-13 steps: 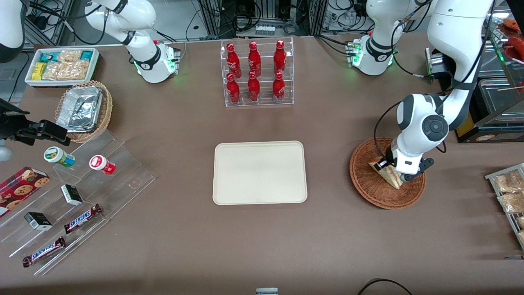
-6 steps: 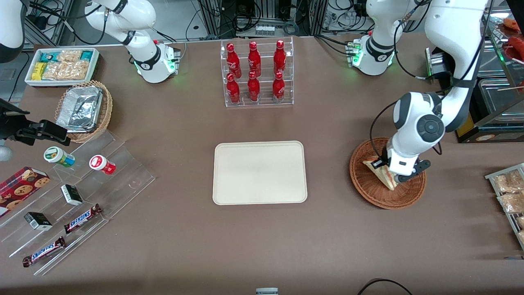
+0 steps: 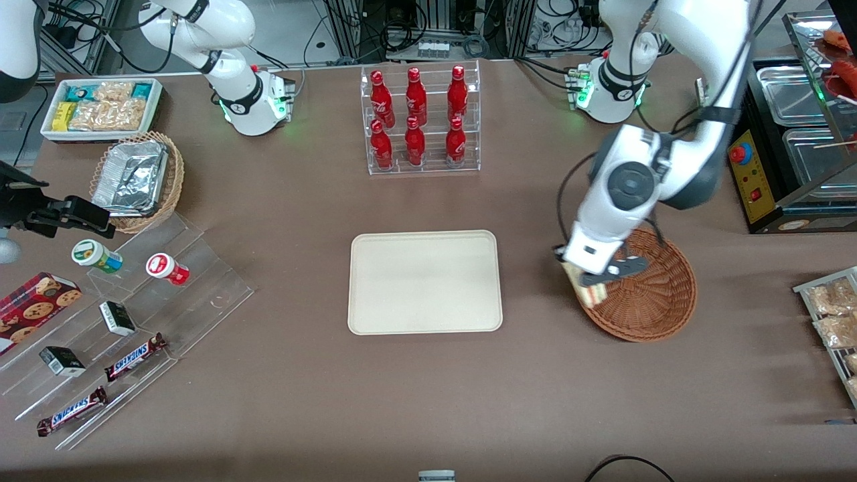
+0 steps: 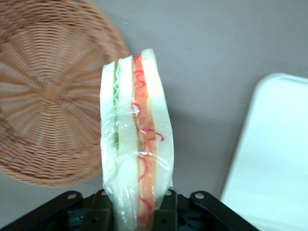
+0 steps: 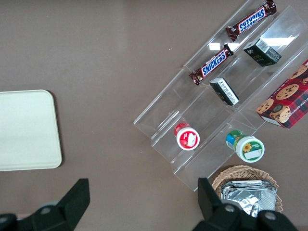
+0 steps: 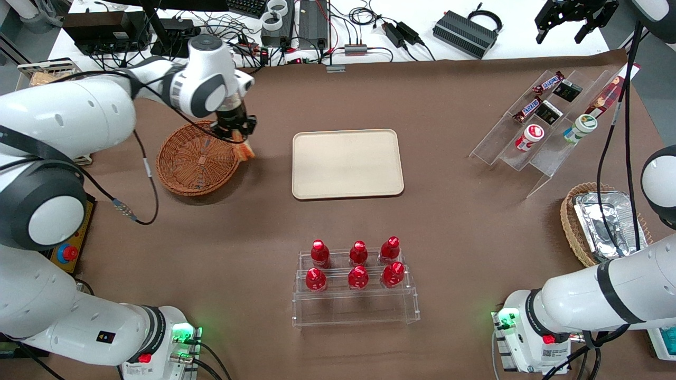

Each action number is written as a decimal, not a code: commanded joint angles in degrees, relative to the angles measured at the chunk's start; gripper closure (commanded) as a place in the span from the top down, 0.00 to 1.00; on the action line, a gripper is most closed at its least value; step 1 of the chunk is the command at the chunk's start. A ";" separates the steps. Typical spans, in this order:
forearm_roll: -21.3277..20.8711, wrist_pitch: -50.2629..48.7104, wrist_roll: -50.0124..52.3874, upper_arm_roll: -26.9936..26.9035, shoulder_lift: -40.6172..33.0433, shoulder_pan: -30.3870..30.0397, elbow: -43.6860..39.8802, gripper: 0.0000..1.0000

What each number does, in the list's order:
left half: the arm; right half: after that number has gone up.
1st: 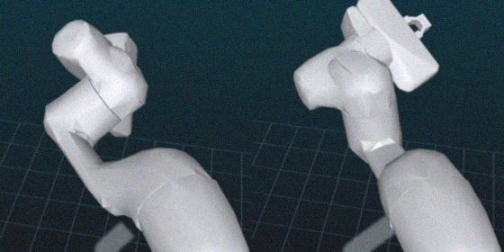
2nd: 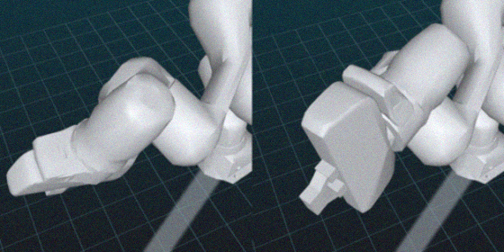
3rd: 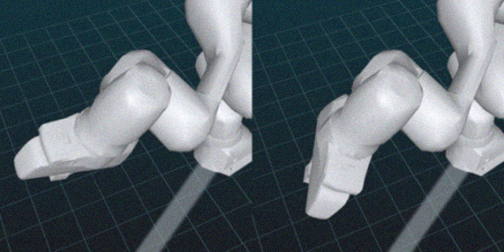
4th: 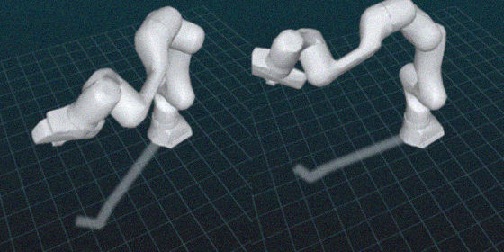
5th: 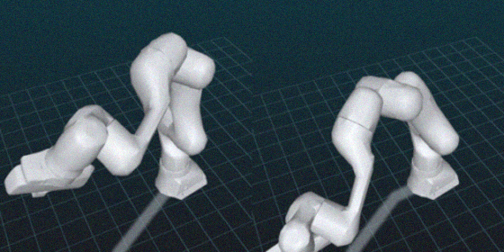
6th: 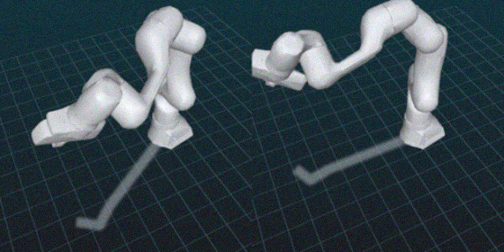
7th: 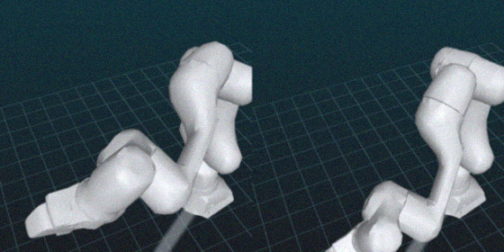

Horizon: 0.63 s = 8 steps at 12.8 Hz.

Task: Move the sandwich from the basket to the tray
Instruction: 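Lift the sandwich and carry it with the left gripper over the white tray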

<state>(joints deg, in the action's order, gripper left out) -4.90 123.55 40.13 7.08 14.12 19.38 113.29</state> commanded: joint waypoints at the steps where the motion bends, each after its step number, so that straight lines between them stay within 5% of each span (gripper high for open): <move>1: -0.99 -1.21 0.65 -0.75 3.97 6.70 -5.00 0.00; 8: -0.20 -0.86 0.92 -0.75 19.60 17.35 -21.34 0.00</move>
<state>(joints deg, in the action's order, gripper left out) -4.90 123.75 40.90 7.14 28.08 34.96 98.77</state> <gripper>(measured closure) 0.806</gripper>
